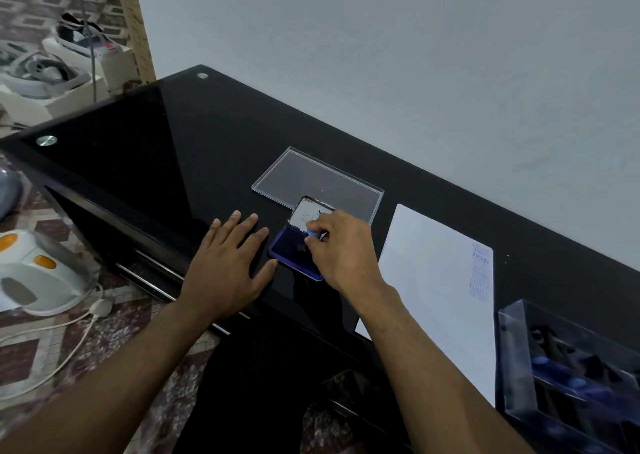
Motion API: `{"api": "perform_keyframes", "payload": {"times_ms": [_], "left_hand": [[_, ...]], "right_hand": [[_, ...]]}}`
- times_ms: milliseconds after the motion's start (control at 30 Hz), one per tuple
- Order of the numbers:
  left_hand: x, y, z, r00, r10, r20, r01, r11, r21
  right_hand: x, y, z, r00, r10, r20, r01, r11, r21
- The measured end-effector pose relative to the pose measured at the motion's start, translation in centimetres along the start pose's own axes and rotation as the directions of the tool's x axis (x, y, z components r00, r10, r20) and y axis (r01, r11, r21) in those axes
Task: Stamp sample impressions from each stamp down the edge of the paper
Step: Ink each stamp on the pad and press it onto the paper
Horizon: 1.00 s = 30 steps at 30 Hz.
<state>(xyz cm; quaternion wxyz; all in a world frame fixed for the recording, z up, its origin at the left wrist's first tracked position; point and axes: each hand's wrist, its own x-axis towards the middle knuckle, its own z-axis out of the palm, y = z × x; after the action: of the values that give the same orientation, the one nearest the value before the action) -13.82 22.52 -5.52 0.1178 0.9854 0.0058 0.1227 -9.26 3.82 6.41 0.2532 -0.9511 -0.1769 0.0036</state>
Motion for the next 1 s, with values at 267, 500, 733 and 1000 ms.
{"api": "perform_keyframes", "payload": {"times_ms": [267,500,733,1000], "left_hand": [[0.0,0.0,-0.2,1.000,-0.005,0.005,0.005,1.000,-0.012],[0.3,0.1,-0.9,0.998,-0.029,0.048,0.033,0.995,-0.090],[1.4,3.9,-1.5,0.999,0.033,0.020,-0.029,0.984,-0.176],[3.1,11.2,-1.1,0.986,0.165,0.033,-0.154,0.963,-0.222]], "right_hand": [[0.0,0.2,0.2,1.000,0.001,-0.026,0.000,0.999,0.035],[-0.5,1.4,1.2,0.994,0.031,-0.104,-0.017,0.990,0.138],[-2.2,4.5,-1.4,0.960,0.067,-0.273,-0.016,0.983,0.184],[-5.1,9.1,-4.9,0.917,0.144,-0.371,-0.075,0.978,0.195]]}}
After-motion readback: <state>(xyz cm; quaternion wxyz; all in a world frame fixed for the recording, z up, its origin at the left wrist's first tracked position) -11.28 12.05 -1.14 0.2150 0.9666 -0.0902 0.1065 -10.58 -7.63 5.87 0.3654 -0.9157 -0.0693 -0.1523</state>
